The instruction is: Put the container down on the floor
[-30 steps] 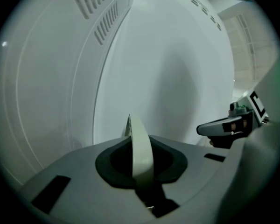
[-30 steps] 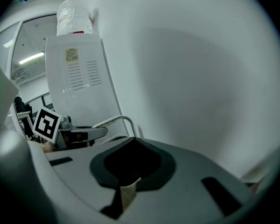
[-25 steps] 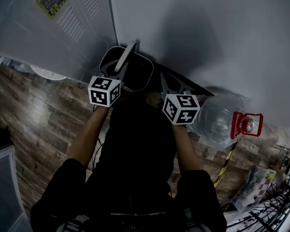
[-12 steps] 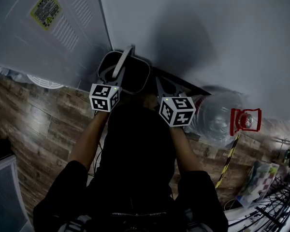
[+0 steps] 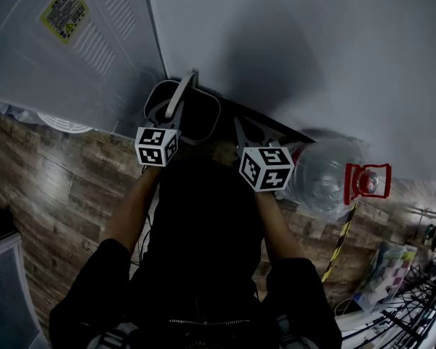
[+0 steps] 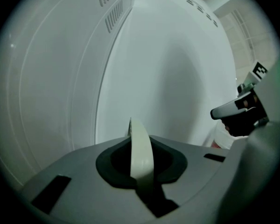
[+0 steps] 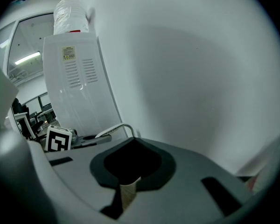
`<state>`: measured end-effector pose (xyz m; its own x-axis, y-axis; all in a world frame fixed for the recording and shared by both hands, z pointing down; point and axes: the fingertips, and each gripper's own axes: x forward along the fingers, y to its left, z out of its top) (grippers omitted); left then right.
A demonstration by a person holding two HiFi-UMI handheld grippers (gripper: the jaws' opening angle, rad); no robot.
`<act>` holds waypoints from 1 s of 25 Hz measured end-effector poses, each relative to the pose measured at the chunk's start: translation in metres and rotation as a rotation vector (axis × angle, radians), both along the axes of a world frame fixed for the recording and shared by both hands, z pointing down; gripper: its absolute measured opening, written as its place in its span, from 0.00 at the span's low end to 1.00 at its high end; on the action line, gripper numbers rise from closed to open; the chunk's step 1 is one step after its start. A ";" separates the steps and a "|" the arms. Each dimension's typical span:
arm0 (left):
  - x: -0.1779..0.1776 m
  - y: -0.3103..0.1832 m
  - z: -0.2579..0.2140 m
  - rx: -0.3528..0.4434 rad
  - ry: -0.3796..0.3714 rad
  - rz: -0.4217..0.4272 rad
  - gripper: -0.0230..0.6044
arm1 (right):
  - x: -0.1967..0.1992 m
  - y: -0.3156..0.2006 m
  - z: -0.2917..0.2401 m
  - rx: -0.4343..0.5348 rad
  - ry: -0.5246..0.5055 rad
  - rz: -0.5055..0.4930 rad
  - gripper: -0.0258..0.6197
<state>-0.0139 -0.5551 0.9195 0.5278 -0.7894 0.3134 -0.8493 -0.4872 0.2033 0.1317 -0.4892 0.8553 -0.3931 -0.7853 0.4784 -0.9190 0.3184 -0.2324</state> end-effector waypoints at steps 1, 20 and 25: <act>-0.001 0.001 0.002 -0.002 0.003 -0.005 0.12 | 0.000 0.000 0.001 -0.001 0.000 0.000 0.06; 0.010 -0.012 0.006 0.049 0.029 -0.024 0.10 | 0.013 0.003 0.016 -0.029 0.012 0.014 0.06; 0.006 -0.009 0.009 0.042 0.026 -0.023 0.10 | 0.012 0.003 0.020 -0.035 0.010 0.013 0.05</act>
